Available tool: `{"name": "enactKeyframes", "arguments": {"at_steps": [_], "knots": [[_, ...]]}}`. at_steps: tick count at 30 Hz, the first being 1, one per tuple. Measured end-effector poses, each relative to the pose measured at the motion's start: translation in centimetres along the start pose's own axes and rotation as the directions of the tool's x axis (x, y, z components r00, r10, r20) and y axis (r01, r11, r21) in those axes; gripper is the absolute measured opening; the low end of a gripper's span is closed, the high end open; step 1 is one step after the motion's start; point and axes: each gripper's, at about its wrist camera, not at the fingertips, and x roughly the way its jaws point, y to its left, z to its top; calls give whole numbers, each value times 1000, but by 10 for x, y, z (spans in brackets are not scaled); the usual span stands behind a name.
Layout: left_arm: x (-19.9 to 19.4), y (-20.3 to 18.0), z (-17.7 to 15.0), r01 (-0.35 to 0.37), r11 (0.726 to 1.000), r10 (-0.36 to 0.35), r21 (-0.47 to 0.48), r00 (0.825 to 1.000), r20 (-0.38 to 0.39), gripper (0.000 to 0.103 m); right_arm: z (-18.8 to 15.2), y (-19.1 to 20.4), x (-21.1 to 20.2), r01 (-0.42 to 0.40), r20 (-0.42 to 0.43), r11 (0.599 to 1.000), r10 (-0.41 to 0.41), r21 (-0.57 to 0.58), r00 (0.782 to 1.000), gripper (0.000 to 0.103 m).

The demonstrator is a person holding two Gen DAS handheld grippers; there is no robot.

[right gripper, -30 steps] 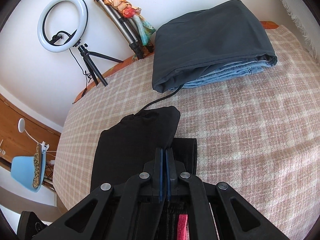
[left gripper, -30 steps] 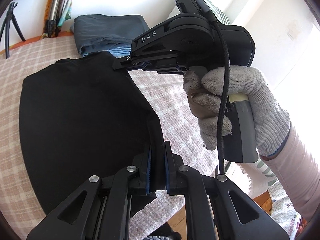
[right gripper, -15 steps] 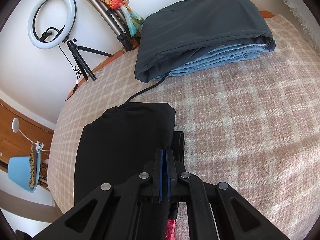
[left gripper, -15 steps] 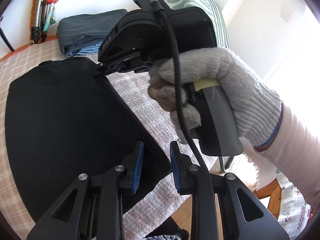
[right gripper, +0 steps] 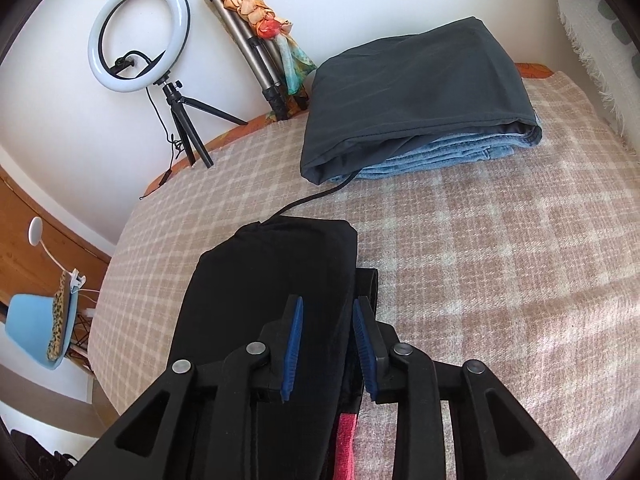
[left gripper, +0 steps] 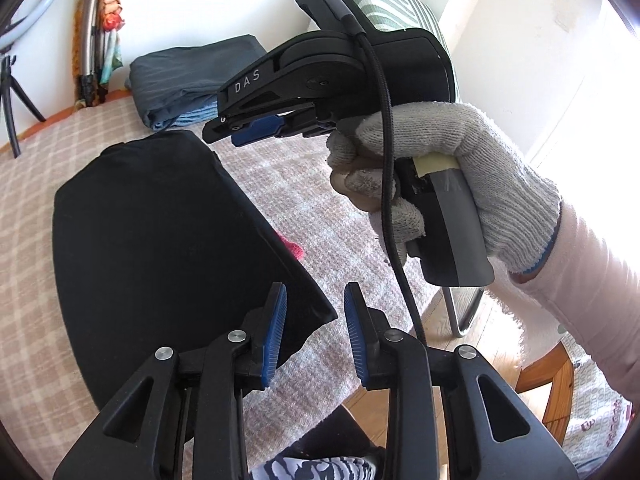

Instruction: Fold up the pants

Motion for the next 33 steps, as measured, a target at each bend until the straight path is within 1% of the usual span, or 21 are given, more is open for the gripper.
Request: {"name": "enactKeyframes", "arguments": {"at_steps": [2,5,6,9,13,14,15,16,17,20,23,26,29,33], "knots": [[-7,-3,-6,-30,999,29,32,1000,8,39,-1,2,-7,-8,5,1000,8,2,1000,36],[-10,2,-7,-70,995,70,65,998,6,40,-1,5,-19,-24,21,1000,24,-1,999,38],[-15,3,-9,-81,994,81,69,997,6,42,0,6,-24,-25,29,1000,25,-4,999,39],[-24,10,-13,-112,991,111,71,994,18,45,-1,9,-36,-31,49,999,31,-15,998,43],[-31,26,-11,-136,990,135,44,990,35,45,-6,10,-48,-29,63,999,30,-21,998,43],[-32,30,-11,-141,989,139,35,990,37,50,-8,9,-50,-25,66,999,26,-22,997,44],[-34,34,-10,-141,990,140,23,989,38,56,-10,9,-51,-21,68,999,23,-25,997,48],[-35,40,-10,-135,991,134,7,990,38,58,-12,9,-53,-17,70,999,19,-30,997,53],[-36,46,-10,-129,992,129,-14,991,37,60,-15,9,-53,-11,68,999,14,-35,998,55],[-39,66,-10,-127,988,130,-84,991,27,62,-23,8,-51,-5,51,999,8,-51,999,56],[-41,86,-11,-134,979,138,-152,990,14,63,-30,4,-47,-1,39,999,3,-48,999,59],[-44,109,-13,-126,964,130,-234,991,3,63,-35,0,-41,-6,21,999,7,-38,1000,64],[-46,129,-15,-122,949,126,-290,992,-4,63,-39,-3,-34,-5,4,1000,5,-28,1000,64],[-47,155,-20,-107,918,110,-382,994,-14,63,-43,-5,-25,-14,-17,1000,13,-24,1000,65]]}}
